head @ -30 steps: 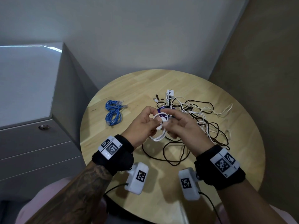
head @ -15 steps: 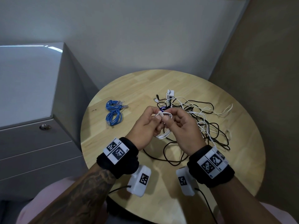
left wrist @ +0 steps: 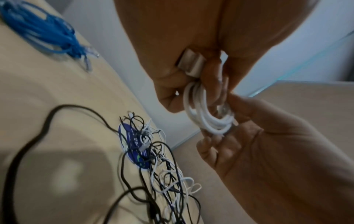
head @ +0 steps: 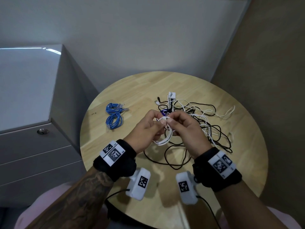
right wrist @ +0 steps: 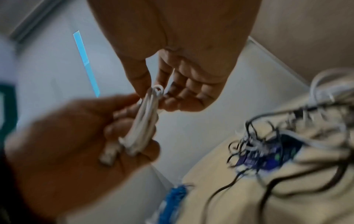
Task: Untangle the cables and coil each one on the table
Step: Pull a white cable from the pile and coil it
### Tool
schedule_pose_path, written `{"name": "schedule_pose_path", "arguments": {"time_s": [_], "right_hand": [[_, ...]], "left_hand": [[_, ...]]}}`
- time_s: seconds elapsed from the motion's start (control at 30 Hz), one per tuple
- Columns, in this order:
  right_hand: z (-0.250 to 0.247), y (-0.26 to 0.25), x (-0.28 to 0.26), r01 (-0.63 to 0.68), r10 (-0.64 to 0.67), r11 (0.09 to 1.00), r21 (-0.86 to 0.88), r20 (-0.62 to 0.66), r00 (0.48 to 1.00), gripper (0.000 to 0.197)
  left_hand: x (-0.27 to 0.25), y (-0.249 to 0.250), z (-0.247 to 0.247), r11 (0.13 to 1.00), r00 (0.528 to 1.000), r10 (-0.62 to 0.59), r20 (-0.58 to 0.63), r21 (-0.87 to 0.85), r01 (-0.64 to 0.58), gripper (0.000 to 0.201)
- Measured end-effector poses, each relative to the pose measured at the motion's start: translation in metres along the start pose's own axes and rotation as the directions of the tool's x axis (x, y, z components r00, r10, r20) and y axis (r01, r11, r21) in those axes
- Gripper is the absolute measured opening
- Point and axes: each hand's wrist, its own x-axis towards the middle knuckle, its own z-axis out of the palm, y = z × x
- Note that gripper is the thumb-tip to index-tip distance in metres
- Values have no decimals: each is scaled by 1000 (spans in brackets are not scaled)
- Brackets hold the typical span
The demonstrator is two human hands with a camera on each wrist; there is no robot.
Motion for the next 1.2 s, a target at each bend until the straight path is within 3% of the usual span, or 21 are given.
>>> {"name": "schedule_pose_path", "arguments": {"time_s": [0.1,0.2,0.27,0.37,0.43,0.53,0.7,0.77,0.9,1.03,1.13,1.2], "right_hand": [[-3,-3,1,0,0,997,74,8,1000,4],[0,-10,-2,71,-70,996,59,-11,997,17],[-1,-17,-4,124,-121,990,70,-37,992,22],[-4,-23,-4,149,-140,986,81,-103,985,15],[-6,-17,-4,132,-134,991,-33,-89,987,15],[-4,-4,-5,103,-108,984,-145,-30,994,12],[-2,-2,-2,160,-185,975,-157,-163,969,17],[-2,-2,-2,122,-147,980,-156,-164,975,16],[-6,-3,1,-54,60,998,44,-140,988,10],[-4,-6,-2,-52,48,994,-100,-43,998,10],[-1,-7,0,-37,35,999,-12,-132,991,4],[-2,-6,5,-15,24,999,35,-282,959,9]], "left_hand": [[1,1,-2,999,998,-9,67,42,6,2],[2,-3,-5,993,995,-67,71,99,60,6],[3,-9,-6,981,997,-82,-5,176,81,16],[3,-9,-4,982,990,-31,-140,180,56,20],[4,-3,-3,990,986,21,-163,141,3,21],[5,1,1,993,989,54,-140,107,-40,21],[1,-2,3,996,998,26,-49,89,-22,6],[1,-4,1,988,998,53,-40,144,-46,8],[-1,-5,2,974,997,73,-18,218,-68,3],[-1,-7,0,963,998,64,-7,262,-60,2],[0,-9,-4,958,1000,27,-14,284,-22,7],[0,-9,-1,983,1000,-21,-8,184,22,9]]}}
